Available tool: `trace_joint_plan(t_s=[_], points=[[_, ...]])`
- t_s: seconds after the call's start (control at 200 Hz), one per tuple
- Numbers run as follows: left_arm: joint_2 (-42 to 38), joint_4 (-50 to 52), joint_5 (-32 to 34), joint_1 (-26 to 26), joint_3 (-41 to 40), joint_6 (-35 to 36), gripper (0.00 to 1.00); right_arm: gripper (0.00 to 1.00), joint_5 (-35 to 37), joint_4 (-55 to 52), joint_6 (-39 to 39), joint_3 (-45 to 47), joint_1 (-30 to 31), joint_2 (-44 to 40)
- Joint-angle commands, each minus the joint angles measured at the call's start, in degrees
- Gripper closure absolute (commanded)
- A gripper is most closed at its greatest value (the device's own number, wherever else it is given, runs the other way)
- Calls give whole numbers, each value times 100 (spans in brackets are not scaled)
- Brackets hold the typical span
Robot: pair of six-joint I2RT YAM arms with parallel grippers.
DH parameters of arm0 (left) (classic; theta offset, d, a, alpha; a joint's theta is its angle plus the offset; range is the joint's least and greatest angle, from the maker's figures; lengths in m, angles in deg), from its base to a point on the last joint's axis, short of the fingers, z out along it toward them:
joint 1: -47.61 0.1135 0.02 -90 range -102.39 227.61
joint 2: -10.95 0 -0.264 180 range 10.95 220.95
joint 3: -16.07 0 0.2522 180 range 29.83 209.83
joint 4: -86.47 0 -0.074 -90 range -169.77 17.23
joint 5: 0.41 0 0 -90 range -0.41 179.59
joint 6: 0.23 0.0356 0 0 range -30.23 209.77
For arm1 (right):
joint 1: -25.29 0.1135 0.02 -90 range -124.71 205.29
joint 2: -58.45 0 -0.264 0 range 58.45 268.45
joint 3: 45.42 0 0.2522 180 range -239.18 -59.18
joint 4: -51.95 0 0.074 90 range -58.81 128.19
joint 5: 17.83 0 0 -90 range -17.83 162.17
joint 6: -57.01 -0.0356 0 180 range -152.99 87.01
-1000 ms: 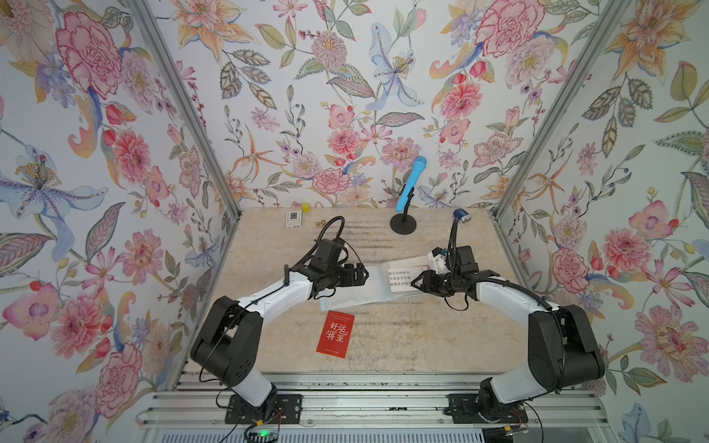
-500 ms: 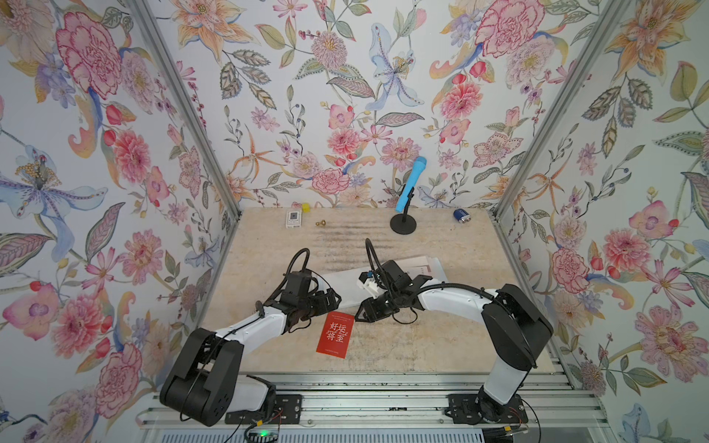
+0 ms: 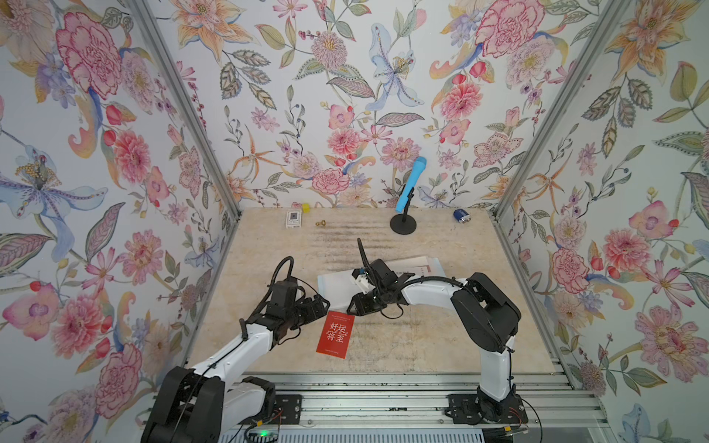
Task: Place the photos into the photo albums
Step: Adjust the photo album at the center of the board, then move the photo to the center of the board.
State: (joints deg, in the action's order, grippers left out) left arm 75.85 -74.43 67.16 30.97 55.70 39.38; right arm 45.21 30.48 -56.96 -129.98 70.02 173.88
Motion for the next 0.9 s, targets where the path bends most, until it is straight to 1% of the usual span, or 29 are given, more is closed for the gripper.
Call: trace_joint_plan(t_s=[0.0, 0.11, 0.225, 0.32, 0.405, 0.485, 0.53, 0.616, 0.696, 0.791, 0.896], points=[[-151, 572, -212, 60, -62, 6, 8, 54, 229, 153, -172, -232, -114, 507], [-149, 695, -494, 64, -167, -7, 7, 54, 240, 280, -257, -593, -240, 831], [-140, 583, -561, 61, -342, -103, 7, 54, 233, 287, -221, -863, -388, 1006], [-152, 352, -704, 53, -530, -246, 7, 54, -19, 274, -181, -783, -493, 797], [-74, 249, -570, 59, -567, -243, 7, 54, -263, -15, 96, -635, -432, 464], [111, 54, -450, 70, -527, -234, 7, 54, -262, -360, 440, -396, -180, -13], [280, -129, -449, 115, -505, -258, 7, 54, -374, -512, 573, -242, -9, -278], [587, -483, -529, 296, -438, -246, 7, 54, -650, -615, 590, 80, 268, -715], [735, -589, -422, 511, -283, -126, 7, 54, -705, -681, 549, 270, 611, -1007], [871, -501, -298, 802, -31, 135, 7, 54, -683, -821, 542, 275, 1122, -1033], [980, -542, -465, 1166, 40, 270, 6, 54, -715, -873, 525, 196, 1599, -792]])
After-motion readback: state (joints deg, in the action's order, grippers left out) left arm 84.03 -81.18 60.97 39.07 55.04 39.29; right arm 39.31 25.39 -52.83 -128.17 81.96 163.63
